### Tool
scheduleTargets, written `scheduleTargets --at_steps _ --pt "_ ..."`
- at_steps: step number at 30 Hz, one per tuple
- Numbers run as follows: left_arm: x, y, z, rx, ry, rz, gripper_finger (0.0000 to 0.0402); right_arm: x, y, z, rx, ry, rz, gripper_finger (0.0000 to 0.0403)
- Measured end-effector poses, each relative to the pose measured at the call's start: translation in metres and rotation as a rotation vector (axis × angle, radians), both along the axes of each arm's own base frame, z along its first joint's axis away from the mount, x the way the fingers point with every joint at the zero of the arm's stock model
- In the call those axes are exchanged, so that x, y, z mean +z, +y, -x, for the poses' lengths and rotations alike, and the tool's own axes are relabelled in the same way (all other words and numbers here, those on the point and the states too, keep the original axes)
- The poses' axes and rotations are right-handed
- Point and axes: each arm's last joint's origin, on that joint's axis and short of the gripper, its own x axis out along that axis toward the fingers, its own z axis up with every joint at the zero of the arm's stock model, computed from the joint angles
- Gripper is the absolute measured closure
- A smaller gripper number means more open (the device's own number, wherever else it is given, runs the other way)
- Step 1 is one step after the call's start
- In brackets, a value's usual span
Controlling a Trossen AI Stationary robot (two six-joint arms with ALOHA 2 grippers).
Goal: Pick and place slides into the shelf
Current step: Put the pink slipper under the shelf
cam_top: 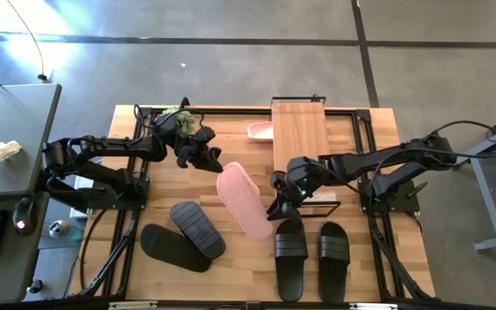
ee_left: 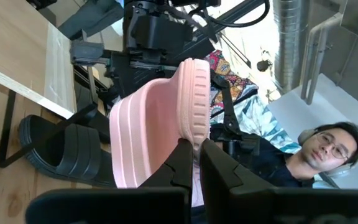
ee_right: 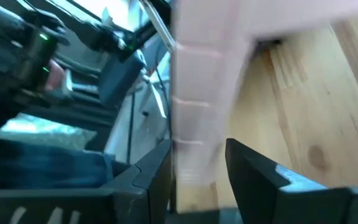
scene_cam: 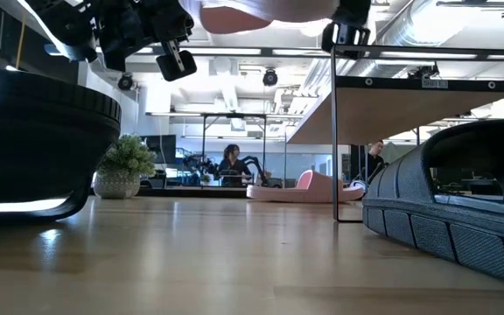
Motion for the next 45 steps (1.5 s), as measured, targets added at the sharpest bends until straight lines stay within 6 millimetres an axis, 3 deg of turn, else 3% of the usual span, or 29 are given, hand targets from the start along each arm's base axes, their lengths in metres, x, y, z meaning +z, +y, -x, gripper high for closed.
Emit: scheduleTargets --at_steps 8,15,21,28,39,45 --pt "0.0 0.0 0.0 0.001 0.001 0.002 0.0401 0.005 -0.003 0.002 0.095 -0.036 -0.032 0.0225" --pt "0.0 0.0 0.0 0.011 -0.001 0.002 0.0401 0.007 -0.004 -0.001 0.031 -0.075 -0.008 0.017" --pt "0.0 0.001 0.0 0.025 -0.004 -0.001 0.0401 0.009 -0.01 -0.004 -0.062 -0.089 0.0 0.017" --pt "0.0 0.001 -0.001 0.04 -0.007 -0.001 0.0401 0.009 -0.013 -0.005 -0.126 -0.095 0.035 0.0213" --pt "0.002 0.001 0.0 0.044 -0.023 -0.002 0.0385 0.009 -0.014 -0.006 -0.167 -0.109 0.085 0.0366" --pt "0.011 0.0 0.001 0.04 -0.1 -0.022 0.0329 0.01 -0.015 -0.006 -0.17 -0.121 0.091 0.0371"
